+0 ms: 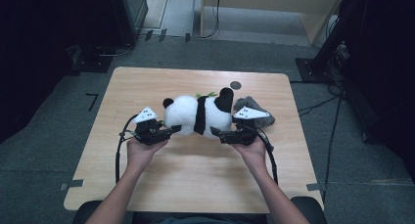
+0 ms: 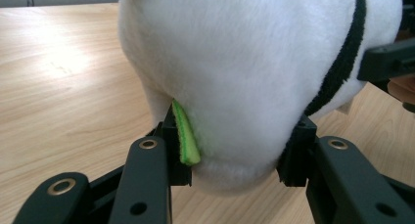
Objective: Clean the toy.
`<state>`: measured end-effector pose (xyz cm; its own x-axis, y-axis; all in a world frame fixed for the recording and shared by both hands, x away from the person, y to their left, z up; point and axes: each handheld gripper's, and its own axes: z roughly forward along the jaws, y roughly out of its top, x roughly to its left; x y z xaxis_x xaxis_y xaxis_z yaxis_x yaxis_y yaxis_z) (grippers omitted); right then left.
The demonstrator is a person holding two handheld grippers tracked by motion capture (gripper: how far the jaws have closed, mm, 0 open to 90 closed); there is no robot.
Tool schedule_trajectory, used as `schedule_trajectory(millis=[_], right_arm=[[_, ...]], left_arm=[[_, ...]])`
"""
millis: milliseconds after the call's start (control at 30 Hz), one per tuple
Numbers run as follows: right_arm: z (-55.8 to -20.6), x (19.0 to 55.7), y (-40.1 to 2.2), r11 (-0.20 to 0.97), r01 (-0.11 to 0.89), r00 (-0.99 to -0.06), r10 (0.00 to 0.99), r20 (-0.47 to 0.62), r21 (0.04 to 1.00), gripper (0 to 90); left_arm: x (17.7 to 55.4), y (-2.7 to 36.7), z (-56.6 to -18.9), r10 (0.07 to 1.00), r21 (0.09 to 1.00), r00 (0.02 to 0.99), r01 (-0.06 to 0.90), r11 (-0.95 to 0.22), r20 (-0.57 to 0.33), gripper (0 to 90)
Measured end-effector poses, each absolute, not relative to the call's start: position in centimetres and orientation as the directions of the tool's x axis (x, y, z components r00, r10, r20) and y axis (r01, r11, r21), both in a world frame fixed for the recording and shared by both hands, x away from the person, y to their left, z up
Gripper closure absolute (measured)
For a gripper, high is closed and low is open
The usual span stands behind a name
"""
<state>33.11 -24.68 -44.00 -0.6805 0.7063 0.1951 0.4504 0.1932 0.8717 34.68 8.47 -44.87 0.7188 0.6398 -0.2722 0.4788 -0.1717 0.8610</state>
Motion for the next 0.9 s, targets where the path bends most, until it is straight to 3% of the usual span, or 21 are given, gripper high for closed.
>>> schedule_trajectory(millis=[200,433,767,800,900], right_arm=[[-43.8,32.7,-25.3,0.229,0.375,-0.697,0.709,0.111,0.898,20.4],[-44.4,32.8,-25.1,0.261,0.348,-0.734,0.674,0.088,0.9,20.8],[-45.5,33.2,-23.4,0.311,0.356,-0.734,0.677,0.057,0.881,22.7],[-45.5,33.2,-23.3,0.314,0.356,-0.725,0.687,0.048,0.88,23.6],[-45.4,33.1,-23.1,0.326,0.366,-0.686,0.728,0.016,0.872,37.3]], left_arm=[[35.0,10.5,-44.1,0.664,0.864,0.682,0.493,-0.107,-0.307,58.1],[34.9,11.0,-43.5,0.635,0.854,0.676,0.518,-0.047,-0.375,57.3],[34.9,9.3,-44.1,0.628,0.819,0.665,0.569,-0.077,-0.403,54.2],[34.8,9.1,-44.2,0.629,0.822,0.666,0.564,-0.074,-0.4,53.9],[34.5,8.2,-44.5,0.643,0.828,0.672,0.551,-0.102,-0.368,52.9]])
